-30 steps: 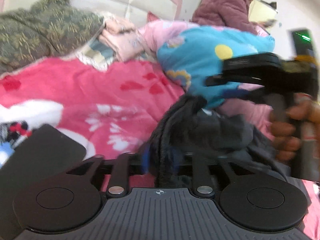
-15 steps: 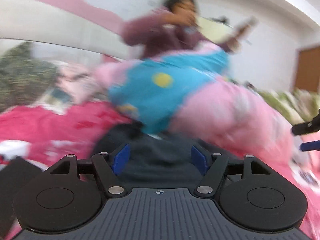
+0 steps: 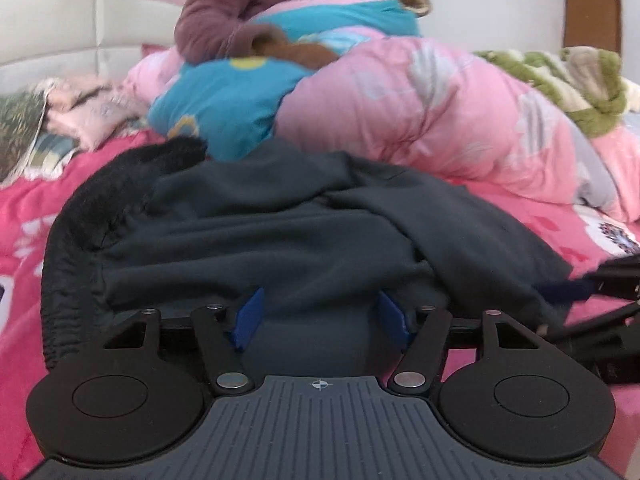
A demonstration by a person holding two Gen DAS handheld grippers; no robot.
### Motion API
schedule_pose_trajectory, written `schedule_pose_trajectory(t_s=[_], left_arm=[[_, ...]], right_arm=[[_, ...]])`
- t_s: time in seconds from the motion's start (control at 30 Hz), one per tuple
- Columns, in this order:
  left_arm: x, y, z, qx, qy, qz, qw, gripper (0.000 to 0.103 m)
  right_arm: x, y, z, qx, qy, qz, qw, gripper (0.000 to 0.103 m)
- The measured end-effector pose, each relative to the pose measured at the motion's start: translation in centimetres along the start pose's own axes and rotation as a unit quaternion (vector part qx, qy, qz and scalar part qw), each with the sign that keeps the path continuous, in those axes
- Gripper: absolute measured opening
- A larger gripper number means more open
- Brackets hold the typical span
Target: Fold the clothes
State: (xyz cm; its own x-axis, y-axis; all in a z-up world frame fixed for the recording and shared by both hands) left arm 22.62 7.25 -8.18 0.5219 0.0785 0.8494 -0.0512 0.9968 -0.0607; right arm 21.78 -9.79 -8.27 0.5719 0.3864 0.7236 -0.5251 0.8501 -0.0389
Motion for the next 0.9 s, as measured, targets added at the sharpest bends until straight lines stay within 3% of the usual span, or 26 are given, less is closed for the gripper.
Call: schedule_pose_trajectory(t_s=[0.07, 0.1, 0.2, 0.43, 0.67, 0.83, 0.9], left_arm=[[-0.1, 0.4, -0.1, 0.001, 0.006, 0.006, 1.0000, 0.061], [-0.1, 0.5, -0.1, 0.002, 0.007, 0.007, 0.9999, 0.061], [-0.1, 0.8, 0.0, 0.002, 0.012, 0.009, 0.9999, 0.060], [-0.1, 1.2, 0.2, -0.009, 0.018, 0.016, 0.9997, 0.060], [0.1, 1.9, 0.4, -0.019, 0.016, 0.021, 0.9995, 0.060], [0.8, 2.5, 1.7, -0.023, -0.008, 0.029, 0.9993, 0.060], [1.1, 2.4, 2.5, -0.028, -0.021, 0.031, 0.9989, 0.061]], right_arm=[[0.2, -1.2, -0.7, 0.013, 0.012, -0.039, 0.999, 0.042], [0.2, -1.9, -0.4, 0.021, 0.005, -0.057, 0.998, 0.023], [1.2, -2.8, 1.3, 0.011, -0.023, -0.060, 0.998, 0.005], [8.2, -7.5, 3.9, -0.063, -0.104, -0.072, 0.990, 0.004], [16.5, -12.0, -1.2, -0.107, -0.147, -0.095, 0.979, 0.004], [17.1, -14.1, -6.6, -0.128, -0.114, -0.133, 0.976, 0.006], [15.9, -14.7, -8.4, -0.132, -0.080, -0.150, 0.977, 0.013]])
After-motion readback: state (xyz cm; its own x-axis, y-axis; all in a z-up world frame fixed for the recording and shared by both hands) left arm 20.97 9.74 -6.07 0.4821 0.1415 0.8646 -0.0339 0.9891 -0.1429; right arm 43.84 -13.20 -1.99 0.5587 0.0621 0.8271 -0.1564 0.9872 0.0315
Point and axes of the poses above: each gripper's, at about its wrist camera, not at the fingertips, and z roughly against the way its jaws point, y to its left, x to its top, the point moved 5 cm from there along -z, roughly the way its jaws point, and after that the axes turned 4 degrees about x, right-handed, at the moved point
